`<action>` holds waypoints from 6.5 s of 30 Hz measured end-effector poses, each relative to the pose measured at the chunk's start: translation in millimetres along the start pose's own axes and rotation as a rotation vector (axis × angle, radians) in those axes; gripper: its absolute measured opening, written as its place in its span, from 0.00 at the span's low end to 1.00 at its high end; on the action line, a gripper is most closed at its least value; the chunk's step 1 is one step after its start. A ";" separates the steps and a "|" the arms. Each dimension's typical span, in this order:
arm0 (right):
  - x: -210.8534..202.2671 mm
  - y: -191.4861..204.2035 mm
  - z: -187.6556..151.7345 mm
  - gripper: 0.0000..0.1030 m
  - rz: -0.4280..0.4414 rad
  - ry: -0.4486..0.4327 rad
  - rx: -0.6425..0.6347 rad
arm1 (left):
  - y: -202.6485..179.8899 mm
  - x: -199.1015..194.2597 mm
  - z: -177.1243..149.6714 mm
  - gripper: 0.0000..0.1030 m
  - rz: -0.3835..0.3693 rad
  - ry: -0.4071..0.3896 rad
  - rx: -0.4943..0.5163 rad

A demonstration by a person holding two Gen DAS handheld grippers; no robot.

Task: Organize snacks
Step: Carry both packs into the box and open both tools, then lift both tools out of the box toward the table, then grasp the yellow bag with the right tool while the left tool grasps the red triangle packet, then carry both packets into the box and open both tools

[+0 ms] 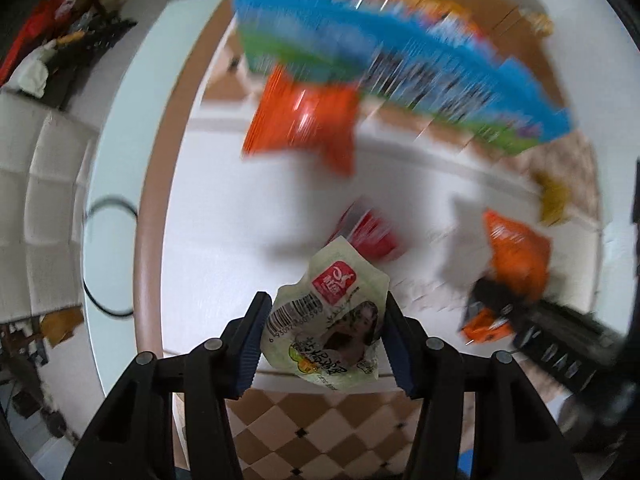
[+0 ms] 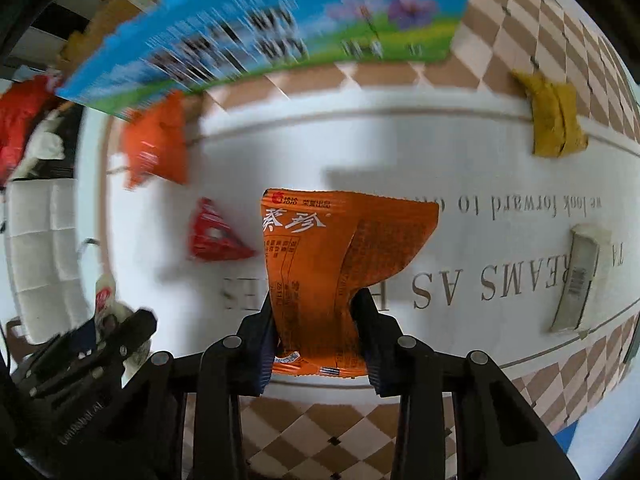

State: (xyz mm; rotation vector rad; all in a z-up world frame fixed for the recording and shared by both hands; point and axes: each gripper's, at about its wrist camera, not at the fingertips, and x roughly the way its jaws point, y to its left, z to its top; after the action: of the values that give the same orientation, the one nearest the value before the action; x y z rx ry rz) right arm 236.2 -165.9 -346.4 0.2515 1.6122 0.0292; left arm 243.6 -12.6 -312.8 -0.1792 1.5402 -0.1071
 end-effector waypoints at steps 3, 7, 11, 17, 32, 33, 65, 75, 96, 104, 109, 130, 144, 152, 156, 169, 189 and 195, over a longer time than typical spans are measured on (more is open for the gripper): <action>-39.4 3.5 12.3 0.38 0.045 -0.059 -0.018 | -12.2 -42.0 32.0 0.49 -0.046 -0.073 0.027; -95.0 -6.8 41.0 0.38 0.095 -0.149 -0.026 | -19.3 -77.8 87.6 0.49 -0.052 -0.155 0.070; -137.2 -8.4 84.4 0.38 0.082 -0.243 -0.018 | -18.6 -90.0 135.4 0.49 -0.026 -0.204 0.094; -139.1 -19.9 165.1 0.38 0.031 -0.257 0.006 | -15.9 -67.2 202.1 0.50 0.010 -0.153 0.089; -40.8 -34.0 244.5 0.38 -0.094 -0.082 0.000 | 1.1 34.3 264.1 0.52 0.086 0.123 0.086; -37.0 -33.6 245.0 0.38 -0.102 -0.069 -0.013 | 3.5 37.8 263.0 0.55 0.082 0.137 0.075; -84.5 -27.4 187.0 0.90 -0.154 -0.232 -0.037 | -21.0 -42.1 182.5 0.68 0.145 -0.215 0.094; -139.2 -17.8 140.3 0.90 -0.116 -0.350 -0.051 | -26.2 -92.2 142.4 0.68 0.132 -0.328 0.092; -129.2 -126.4 65.4 0.92 -0.047 -0.292 0.146 | -22.2 -46.0 51.7 0.68 0.126 -0.202 -0.038; -76.4 -203.8 85.3 0.92 -0.102 -0.206 0.230 | -32.8 38.8 35.3 0.68 0.114 -0.001 -0.076; -46.9 -229.8 102.0 0.92 -0.126 -0.169 0.245 | -34.8 75.1 27.5 0.68 0.118 0.066 -0.127; 16.5 -216.1 123.2 0.64 -0.123 -0.034 0.145 | -14.2 68.6 12.5 0.68 0.100 0.071 -0.221; 44.5 -128.2 66.8 0.63 -0.002 0.045 0.060 | 30.4 95.7 14.7 0.68 -0.096 0.171 -0.390; 51.2 -112.2 63.9 0.63 -0.019 0.041 0.061 | 32.7 109.9 29.9 0.35 -0.067 0.181 -0.380; 43.8 -109.9 64.7 0.62 -0.022 0.033 0.058 | 31.6 111.0 21.7 0.32 -0.051 0.156 -0.362; 24.9 -95.6 59.0 0.53 -0.010 0.015 0.010 | 6.9 66.7 9.0 0.29 -0.001 0.049 -0.240; -59.8 -89.9 56.5 0.32 0.154 -0.078 0.037 | -41.3 -35.5 49.7 0.29 -0.099 -0.101 -0.079; -137.8 -81.3 83.2 0.32 0.216 -0.209 0.018 | -54.2 -78.5 85.6 0.29 -0.122 -0.160 -0.004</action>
State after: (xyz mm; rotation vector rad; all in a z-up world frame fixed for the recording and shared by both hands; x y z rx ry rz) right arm 311.8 -281.1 -230.0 0.4285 1.3732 0.1496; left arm 329.2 -47.4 -224.0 -0.2782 1.3703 -0.1821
